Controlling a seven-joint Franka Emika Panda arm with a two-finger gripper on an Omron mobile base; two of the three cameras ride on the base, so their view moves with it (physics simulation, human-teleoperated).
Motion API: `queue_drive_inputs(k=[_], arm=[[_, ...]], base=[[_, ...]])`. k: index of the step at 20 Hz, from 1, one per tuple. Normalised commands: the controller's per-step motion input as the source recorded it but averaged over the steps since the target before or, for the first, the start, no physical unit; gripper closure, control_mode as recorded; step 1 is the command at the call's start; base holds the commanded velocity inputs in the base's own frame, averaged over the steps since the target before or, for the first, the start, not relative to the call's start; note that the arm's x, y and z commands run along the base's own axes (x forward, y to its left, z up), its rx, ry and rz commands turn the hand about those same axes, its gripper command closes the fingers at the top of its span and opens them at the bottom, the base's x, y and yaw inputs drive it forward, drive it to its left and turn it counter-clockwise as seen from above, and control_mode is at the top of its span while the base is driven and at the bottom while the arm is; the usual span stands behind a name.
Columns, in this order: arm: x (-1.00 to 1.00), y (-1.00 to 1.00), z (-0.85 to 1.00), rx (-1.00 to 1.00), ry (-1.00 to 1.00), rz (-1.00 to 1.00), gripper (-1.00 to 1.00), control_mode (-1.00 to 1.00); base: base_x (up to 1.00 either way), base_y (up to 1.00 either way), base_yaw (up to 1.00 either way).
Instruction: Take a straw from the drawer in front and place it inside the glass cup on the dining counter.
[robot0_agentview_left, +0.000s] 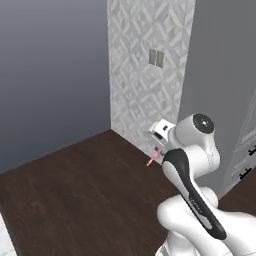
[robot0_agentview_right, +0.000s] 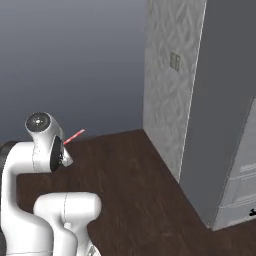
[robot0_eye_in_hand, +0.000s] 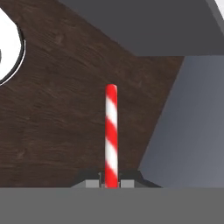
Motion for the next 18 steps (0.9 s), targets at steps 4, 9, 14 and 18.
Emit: queue_drive_inputs(k=[4,9,14,18], arm=[[0.00,0.00,0.00,0.00,0.00,0.00,1.00,1.00],[0.00,0.00,0.00,0.00,0.00,0.00,1.00,1.00],[0.00,0.00,0.00,0.00,0.00,0.00,1.00,1.00],[0.00,0.00,0.00,0.00,0.00,0.00,1.00,1.00]], base=[[1.00,0.00,0.50],[1.00,0.00,0.55],[1.00,-0.12,0.61],[1.00,-0.25,0.65]])
